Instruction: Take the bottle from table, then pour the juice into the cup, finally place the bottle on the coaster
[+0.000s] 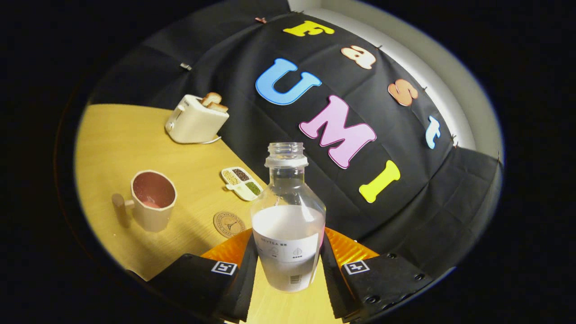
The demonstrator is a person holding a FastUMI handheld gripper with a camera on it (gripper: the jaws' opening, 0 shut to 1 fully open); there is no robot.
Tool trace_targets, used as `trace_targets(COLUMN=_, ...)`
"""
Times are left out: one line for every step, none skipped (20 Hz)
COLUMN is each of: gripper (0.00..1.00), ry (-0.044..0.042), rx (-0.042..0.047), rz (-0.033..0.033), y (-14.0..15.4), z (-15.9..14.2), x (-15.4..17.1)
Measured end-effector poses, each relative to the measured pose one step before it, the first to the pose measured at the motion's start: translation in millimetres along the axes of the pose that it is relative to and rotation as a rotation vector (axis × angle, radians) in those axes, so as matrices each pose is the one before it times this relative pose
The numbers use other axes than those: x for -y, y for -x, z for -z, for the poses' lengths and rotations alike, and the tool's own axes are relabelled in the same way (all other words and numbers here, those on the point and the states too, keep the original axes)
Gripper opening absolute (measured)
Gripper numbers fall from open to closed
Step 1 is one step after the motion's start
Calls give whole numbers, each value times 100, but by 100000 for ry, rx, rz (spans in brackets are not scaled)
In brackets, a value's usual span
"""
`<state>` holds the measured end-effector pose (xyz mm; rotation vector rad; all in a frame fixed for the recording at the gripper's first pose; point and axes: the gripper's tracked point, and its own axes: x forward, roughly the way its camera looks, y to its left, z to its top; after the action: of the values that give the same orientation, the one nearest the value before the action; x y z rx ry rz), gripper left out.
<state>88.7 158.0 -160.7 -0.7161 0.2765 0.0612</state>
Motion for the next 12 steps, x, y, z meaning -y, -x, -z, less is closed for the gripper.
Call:
trace_targets(gripper=70, ry=4765, rx=-86, rz=23, y=-103, z=-59, x=-492)
trace_targets(gripper=70, ry=3835, rx=795, rz=-97, y=212, z=-203, x=-400)
trace_targets(gripper=70, ry=3527, rx=1667, rz=-267, y=-29, z=-270, x=-361)
trace_targets(gripper=70, ry=3652, rx=1137, rz=127, y=-44, z=-291, x=-332)
trace_targets(gripper=70, ry=3408, rx=755, rz=-151, y=-40, z=-134, x=-331)
trace_targets(gripper=70, ry=3357, rx=146, rz=-149, y=-215, z=-255, x=-458)
trace_targets(gripper=70, ry=3224, rx=-303, rz=264, y=-207, z=-70, x=-296)
trace_targets(gripper=70, ry=2993, rx=-478, rz=15, y=-314, z=-97, x=-294)
trace_targets(gripper=70, ry=2644, rx=-396, rz=-68, y=-238, z=-85, x=-344)
trace_targets(gripper=70, ry=2960, rx=-296, rz=-48, y=-276, z=-92, x=-327)
trace_targets(gripper=70, ry=3123, rx=49, rz=-98, y=-97, z=-53, x=-273)
trace_targets(gripper=70, ry=2976, rx=531, rz=-273, y=-207, z=-289, x=-397)
